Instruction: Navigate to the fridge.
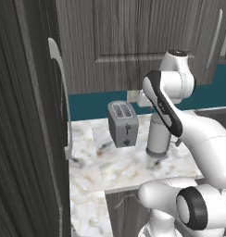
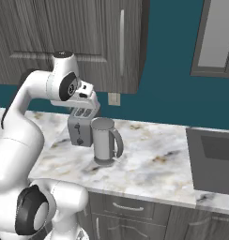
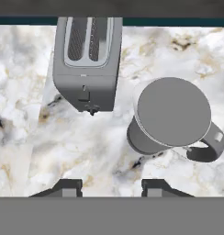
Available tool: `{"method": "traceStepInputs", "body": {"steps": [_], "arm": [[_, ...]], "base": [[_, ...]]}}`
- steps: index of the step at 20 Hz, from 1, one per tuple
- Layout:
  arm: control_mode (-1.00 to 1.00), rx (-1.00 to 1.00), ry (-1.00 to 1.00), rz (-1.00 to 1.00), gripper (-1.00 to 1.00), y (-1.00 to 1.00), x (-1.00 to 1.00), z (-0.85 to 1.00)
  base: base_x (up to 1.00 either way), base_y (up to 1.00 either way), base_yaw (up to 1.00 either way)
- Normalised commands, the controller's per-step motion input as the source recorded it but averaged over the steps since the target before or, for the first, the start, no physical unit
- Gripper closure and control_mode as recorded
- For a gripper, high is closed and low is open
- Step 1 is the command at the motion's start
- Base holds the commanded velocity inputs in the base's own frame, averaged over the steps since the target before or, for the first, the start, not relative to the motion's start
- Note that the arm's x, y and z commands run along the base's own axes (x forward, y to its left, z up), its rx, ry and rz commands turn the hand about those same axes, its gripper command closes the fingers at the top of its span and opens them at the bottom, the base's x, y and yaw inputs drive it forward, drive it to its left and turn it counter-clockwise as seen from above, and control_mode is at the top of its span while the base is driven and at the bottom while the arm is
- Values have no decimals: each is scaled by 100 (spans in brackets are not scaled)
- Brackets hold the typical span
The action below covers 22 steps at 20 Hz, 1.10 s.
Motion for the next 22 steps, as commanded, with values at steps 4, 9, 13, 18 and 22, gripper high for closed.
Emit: {"method": "traceStepInputs", "body": {"steps": [4, 9, 13, 18, 22], "arm": [[-100, 0, 0, 0, -100, -2, -28, 0], [-100, -1, -1, 0, -100, -8, -84, -19], [-100, -2, -7, 0, -100, -11, -94, -33], [-100, -1, -14, -2, -100, -15, -83, -30], [100, 0, 0, 0, -100, 0, 0, 0]], "base": [[0, 0, 0], [0, 0, 0], [0, 0, 0], [0, 0, 0], [-68, -54, -16]]}}
